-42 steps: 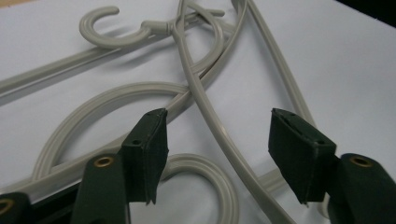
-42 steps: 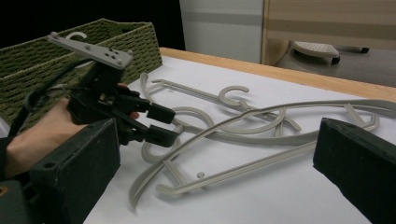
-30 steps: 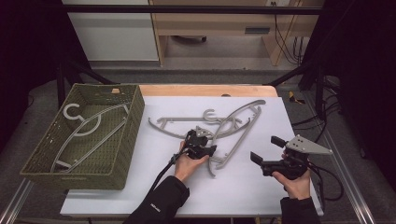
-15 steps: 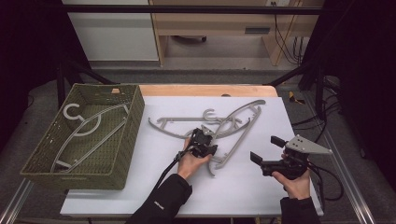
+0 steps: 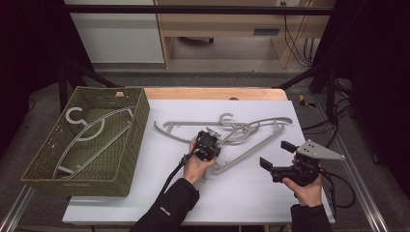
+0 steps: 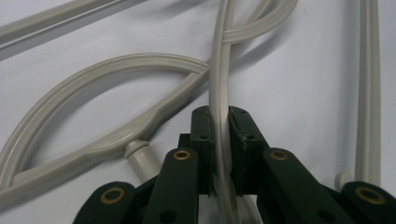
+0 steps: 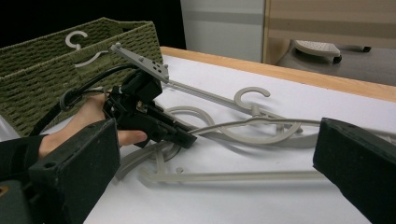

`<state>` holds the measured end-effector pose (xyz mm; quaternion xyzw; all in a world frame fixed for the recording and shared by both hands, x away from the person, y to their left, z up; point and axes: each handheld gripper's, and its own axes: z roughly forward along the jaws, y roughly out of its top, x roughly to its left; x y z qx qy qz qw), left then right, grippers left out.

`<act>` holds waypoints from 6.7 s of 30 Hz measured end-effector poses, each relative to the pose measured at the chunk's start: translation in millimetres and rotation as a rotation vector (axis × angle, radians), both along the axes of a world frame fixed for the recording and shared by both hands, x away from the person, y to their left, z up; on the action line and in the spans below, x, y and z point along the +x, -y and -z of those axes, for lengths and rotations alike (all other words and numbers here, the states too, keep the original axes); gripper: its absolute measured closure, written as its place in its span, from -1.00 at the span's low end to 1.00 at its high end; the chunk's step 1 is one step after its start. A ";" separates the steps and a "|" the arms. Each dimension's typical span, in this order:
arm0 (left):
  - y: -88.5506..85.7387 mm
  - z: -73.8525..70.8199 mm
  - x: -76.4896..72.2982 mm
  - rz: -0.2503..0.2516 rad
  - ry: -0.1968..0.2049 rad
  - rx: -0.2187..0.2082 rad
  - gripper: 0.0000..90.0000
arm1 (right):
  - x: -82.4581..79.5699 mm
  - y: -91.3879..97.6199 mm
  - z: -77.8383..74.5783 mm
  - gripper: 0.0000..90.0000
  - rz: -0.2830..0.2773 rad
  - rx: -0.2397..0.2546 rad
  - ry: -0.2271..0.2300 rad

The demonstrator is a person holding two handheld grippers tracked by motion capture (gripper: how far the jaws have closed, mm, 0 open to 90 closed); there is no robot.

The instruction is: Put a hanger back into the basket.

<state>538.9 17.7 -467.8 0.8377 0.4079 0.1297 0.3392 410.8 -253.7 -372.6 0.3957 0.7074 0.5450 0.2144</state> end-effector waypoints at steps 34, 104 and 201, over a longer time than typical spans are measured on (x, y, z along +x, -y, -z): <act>-51.5 -62.1 -12.5 -0.098 0.149 -0.180 0.82 | -1.2 3.4 -1.2 -0.98 0.003 -0.001 0.004; -327.1 -177.5 -81.3 -0.186 0.367 -0.094 0.82 | 0.9 -1.6 3.5 -0.98 0.009 -0.026 -0.012; -359.3 -137.9 -101.7 -0.278 0.382 -0.100 -0.09 | 2.5 -4.4 5.2 -0.98 0.004 -0.034 -0.018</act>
